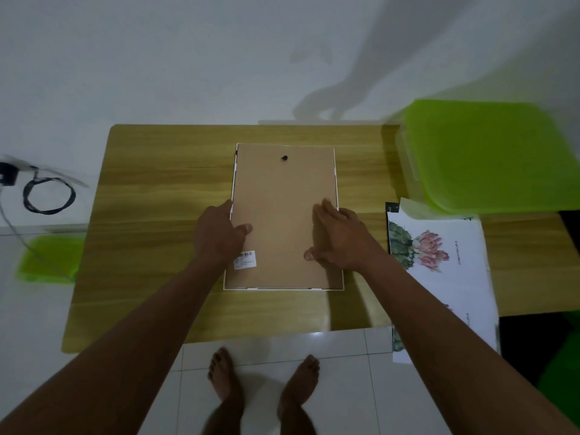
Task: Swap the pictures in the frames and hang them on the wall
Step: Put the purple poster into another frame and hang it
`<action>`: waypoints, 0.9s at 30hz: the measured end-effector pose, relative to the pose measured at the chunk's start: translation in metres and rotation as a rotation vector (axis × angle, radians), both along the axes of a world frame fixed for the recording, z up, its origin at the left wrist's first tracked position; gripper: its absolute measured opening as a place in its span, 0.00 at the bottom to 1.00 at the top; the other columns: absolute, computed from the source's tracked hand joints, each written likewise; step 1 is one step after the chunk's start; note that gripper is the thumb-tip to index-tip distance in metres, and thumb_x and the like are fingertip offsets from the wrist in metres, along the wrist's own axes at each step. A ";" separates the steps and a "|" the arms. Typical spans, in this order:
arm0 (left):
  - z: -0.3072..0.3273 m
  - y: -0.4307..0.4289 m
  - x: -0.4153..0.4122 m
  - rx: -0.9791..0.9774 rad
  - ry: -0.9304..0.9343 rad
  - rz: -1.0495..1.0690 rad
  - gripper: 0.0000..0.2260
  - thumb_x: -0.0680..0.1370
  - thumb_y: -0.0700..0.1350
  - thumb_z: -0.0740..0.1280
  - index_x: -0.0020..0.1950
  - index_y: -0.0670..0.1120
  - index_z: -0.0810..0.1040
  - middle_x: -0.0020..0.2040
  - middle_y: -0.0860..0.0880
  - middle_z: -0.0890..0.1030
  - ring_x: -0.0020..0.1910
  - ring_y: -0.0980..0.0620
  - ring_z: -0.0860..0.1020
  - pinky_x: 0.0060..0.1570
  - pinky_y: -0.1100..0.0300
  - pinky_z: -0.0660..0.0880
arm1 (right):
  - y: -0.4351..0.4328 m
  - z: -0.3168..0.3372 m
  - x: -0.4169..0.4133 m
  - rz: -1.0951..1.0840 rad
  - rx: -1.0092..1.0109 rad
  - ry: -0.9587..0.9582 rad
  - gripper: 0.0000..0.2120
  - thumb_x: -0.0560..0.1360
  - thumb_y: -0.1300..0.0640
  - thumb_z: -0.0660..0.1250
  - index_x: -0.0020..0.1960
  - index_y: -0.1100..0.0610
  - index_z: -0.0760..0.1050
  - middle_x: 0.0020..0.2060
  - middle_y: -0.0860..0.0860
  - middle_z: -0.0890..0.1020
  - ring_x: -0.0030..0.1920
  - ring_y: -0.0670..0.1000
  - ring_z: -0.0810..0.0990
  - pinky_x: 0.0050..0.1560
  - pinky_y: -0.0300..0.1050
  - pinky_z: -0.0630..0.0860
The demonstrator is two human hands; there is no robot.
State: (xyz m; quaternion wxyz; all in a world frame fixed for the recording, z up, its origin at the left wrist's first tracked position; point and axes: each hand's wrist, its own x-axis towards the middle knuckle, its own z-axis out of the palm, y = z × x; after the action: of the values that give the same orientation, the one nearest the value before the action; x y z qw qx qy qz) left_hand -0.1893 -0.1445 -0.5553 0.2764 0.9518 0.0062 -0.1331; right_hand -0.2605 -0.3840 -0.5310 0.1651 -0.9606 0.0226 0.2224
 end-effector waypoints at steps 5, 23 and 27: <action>-0.002 0.000 -0.001 0.040 0.019 -0.004 0.24 0.72 0.51 0.72 0.66 0.46 0.74 0.56 0.42 0.77 0.58 0.42 0.74 0.55 0.51 0.70 | -0.002 -0.004 0.000 0.068 -0.062 -0.030 0.48 0.71 0.34 0.69 0.81 0.49 0.47 0.81 0.51 0.47 0.78 0.62 0.48 0.74 0.63 0.55; 0.027 -0.026 -0.004 0.384 0.109 -0.409 0.37 0.72 0.49 0.65 0.79 0.52 0.52 0.80 0.50 0.49 0.67 0.35 0.63 0.63 0.47 0.69 | -0.012 0.001 0.020 0.006 0.117 -0.079 0.43 0.64 0.34 0.75 0.71 0.49 0.63 0.76 0.54 0.55 0.78 0.57 0.48 0.76 0.56 0.52; 0.023 -0.034 0.006 0.402 -0.102 -0.418 0.32 0.71 0.56 0.67 0.72 0.47 0.64 0.78 0.46 0.56 0.73 0.39 0.58 0.67 0.44 0.66 | -0.010 0.003 0.035 -0.005 0.101 -0.005 0.52 0.58 0.36 0.79 0.73 0.51 0.57 0.77 0.54 0.54 0.78 0.59 0.46 0.77 0.57 0.50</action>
State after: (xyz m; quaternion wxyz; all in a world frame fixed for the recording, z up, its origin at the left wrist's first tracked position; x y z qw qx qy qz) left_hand -0.1834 -0.1783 -0.5319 0.0491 0.9736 -0.1775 -0.1351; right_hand -0.2257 -0.3940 -0.5283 0.2138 -0.9516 0.0135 0.2204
